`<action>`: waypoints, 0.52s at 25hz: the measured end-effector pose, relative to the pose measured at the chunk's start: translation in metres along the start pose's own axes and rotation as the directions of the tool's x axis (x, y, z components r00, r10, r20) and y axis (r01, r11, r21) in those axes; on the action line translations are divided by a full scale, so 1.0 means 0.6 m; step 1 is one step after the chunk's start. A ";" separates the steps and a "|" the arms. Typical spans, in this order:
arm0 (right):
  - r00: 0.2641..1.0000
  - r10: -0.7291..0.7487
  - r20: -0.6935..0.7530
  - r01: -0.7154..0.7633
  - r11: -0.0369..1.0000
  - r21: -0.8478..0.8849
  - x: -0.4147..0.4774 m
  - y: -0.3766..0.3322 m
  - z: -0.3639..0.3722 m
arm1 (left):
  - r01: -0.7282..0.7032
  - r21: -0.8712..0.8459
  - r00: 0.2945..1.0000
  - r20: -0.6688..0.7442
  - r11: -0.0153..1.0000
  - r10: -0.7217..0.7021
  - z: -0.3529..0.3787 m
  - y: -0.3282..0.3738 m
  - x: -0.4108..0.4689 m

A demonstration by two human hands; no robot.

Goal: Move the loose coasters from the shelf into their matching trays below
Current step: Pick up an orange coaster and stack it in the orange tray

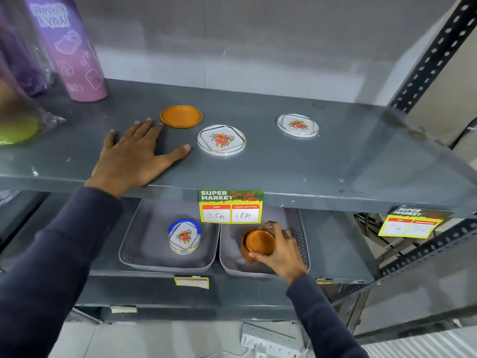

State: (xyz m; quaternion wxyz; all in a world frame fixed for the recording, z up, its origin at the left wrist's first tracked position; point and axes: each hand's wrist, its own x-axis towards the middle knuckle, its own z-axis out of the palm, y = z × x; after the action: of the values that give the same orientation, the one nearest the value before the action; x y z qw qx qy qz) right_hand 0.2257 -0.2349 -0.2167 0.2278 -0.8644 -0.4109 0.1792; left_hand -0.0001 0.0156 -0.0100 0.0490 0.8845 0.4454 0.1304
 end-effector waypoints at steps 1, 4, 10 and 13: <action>0.999 0.039 0.021 -0.039 0.999 0.009 0.014 0.008 0.009 | 0.000 -0.001 1.000 -0.001 1.000 0.000 0.001 0.000 0.000; 0.995 0.085 0.054 -0.086 0.996 0.020 0.044 0.024 0.029 | 0.002 0.001 1.000 -0.003 1.000 -0.002 0.000 -0.001 0.000; 0.996 0.064 0.055 -0.062 0.997 -0.033 0.054 0.028 0.062 | 0.002 0.012 1.000 -0.005 1.000 -0.002 -0.001 0.000 0.001; 0.998 0.033 0.049 -0.029 0.997 -0.072 0.051 0.036 0.067 | -0.001 0.011 1.000 -0.005 1.000 0.001 -0.002 0.001 0.000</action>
State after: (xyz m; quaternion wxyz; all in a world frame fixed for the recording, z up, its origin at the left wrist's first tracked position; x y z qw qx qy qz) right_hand 0.2379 -0.2128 -0.2657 0.1835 -0.8735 -0.4091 0.1894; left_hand 0.0001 0.0149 -0.0087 0.0430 0.8845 0.4459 0.1303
